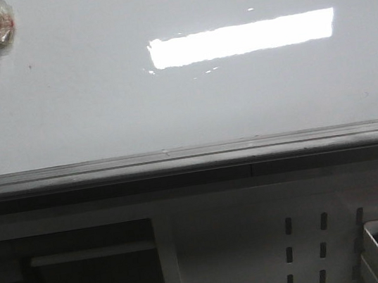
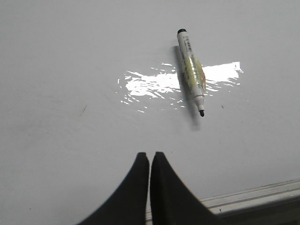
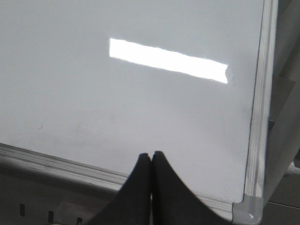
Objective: Write number 4 on whiteboard
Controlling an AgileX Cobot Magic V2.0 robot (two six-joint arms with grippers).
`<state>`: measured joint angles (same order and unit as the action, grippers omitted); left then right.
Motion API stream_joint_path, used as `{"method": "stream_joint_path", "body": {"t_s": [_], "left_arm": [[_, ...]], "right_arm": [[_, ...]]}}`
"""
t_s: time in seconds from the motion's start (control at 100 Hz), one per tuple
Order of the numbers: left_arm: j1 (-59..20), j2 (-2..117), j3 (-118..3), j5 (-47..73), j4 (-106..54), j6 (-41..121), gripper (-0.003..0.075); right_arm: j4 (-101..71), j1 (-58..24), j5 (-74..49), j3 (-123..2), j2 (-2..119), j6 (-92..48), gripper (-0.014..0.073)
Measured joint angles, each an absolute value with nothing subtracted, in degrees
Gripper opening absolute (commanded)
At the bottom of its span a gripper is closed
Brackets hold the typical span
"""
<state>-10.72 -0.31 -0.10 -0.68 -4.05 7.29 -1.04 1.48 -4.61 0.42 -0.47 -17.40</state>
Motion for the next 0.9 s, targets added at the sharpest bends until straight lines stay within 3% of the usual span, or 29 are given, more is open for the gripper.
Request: {"method": "stream_joint_path", "body": {"t_s": [0.37,0.9], "left_arm": [[-10.72,-0.31,-0.10,-0.68,-6.83,7.29,-0.0020],[-10.72,-0.31,-0.10,-3.84,-40.81,7.17,-0.0021]], "right_arm": [[-7.80,1.48,-4.33,0.42,-0.47,-17.40,-0.0064],[-42.58,1.48,-4.68,0.30,-0.47,-17.38,-0.0061]]}}
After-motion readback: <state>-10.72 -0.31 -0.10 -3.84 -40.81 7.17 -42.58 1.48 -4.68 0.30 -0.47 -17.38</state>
